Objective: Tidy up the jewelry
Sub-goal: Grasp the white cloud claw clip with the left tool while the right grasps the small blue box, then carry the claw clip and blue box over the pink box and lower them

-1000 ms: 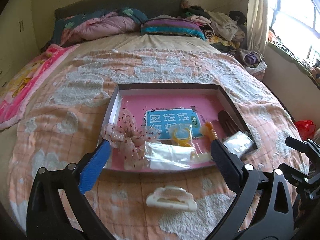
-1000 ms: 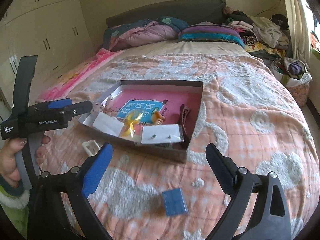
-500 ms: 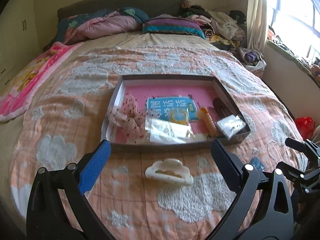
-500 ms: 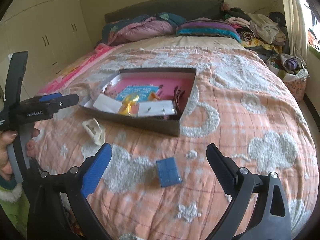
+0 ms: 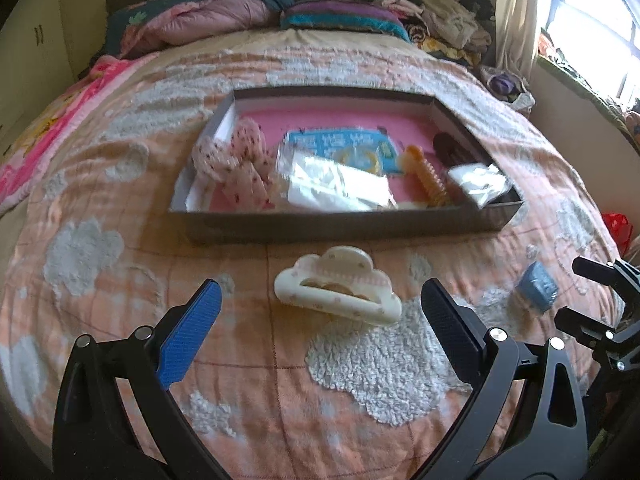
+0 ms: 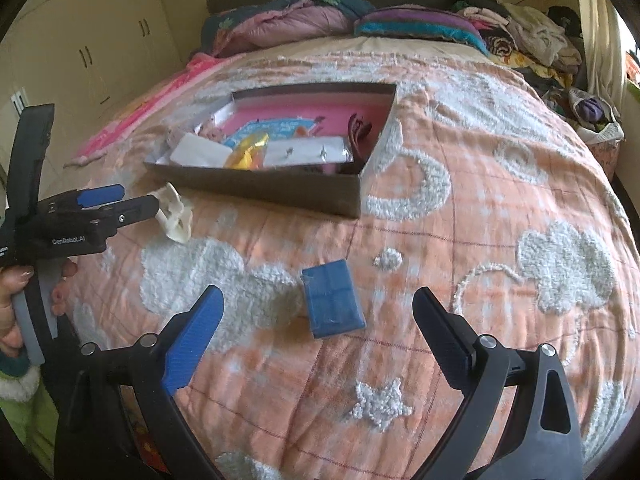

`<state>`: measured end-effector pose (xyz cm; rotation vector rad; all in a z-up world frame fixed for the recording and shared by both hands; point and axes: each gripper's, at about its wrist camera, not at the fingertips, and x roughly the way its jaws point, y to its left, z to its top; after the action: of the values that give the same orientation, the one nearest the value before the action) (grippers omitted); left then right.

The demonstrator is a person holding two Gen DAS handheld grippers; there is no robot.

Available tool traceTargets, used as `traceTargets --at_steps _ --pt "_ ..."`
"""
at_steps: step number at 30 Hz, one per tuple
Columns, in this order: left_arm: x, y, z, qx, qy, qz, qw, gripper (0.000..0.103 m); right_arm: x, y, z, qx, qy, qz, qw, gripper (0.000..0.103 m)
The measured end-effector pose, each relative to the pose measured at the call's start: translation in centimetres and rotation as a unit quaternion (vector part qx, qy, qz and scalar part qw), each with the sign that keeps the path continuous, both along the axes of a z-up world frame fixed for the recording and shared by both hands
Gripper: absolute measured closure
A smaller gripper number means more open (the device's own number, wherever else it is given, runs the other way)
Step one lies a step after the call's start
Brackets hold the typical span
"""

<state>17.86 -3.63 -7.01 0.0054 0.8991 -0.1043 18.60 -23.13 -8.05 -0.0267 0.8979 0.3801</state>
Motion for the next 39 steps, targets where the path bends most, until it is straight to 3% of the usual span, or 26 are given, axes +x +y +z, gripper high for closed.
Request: traceTargets --at_steps 4,5,6,8,9,11,16,18,20,28,39 --pt "0.6 -0.1 -1.5 0.0 0.015 0.0 0.9999 0.01 0.8 0.4 -1.3 -0.014 0.011 -0.002 1.0 0.009" --pt "0.7 -0.1 -1.7 -0.001 0.017 -0.001 0.9998 0.01 0.9 0.4 -1.6 -0.014 0.015 -0.003 1.0 0.013" --pt "0.8 -0.2 -1.9 -0.001 0.019 -0.003 0.9998 0.01 1.0 0.5 -1.9 -0.014 0.019 -0.001 1.0 0.019" --pt "1.0 -0.4 -2.5 0.0 0.023 -0.005 0.9997 0.01 1.2 1.0 -2.6 -0.022 0.031 0.01 0.999 0.044" --pt "1.1 -0.4 -2.7 -0.001 0.025 -0.006 0.9997 0.01 1.2 1.4 -2.8 -0.026 0.033 0.016 0.999 0.048" --pt "1.4 -0.4 -3.1 -0.004 0.028 -0.007 0.9996 0.01 0.8 2.0 -3.0 -0.028 0.033 0.032 0.999 0.071" --pt "2.1 -0.4 -3.7 -0.008 0.027 -0.007 0.9996 0.01 -0.5 4.0 -2.3 -0.013 0.029 0.079 0.996 0.071" --pt "2.3 -0.4 -3.8 -0.005 0.028 -0.006 0.9996 0.025 -1.1 4.5 -1.7 -0.002 0.025 0.09 0.996 0.071" --pt "2.2 -0.4 -3.5 0.0 0.024 -0.008 0.9997 0.033 -1.5 5.1 -1.0 0.006 0.02 0.097 0.995 0.071" --pt "0.5 1.5 -0.6 -0.038 0.005 -0.003 0.9993 0.033 -2.8 6.6 2.3 0.024 -0.01 0.12 0.992 0.071" --pt "-1.4 5.3 4.2 -0.054 -0.044 0.038 0.9969 0.033 -2.4 8.8 6.0 0.039 -0.048 0.138 0.988 0.071"
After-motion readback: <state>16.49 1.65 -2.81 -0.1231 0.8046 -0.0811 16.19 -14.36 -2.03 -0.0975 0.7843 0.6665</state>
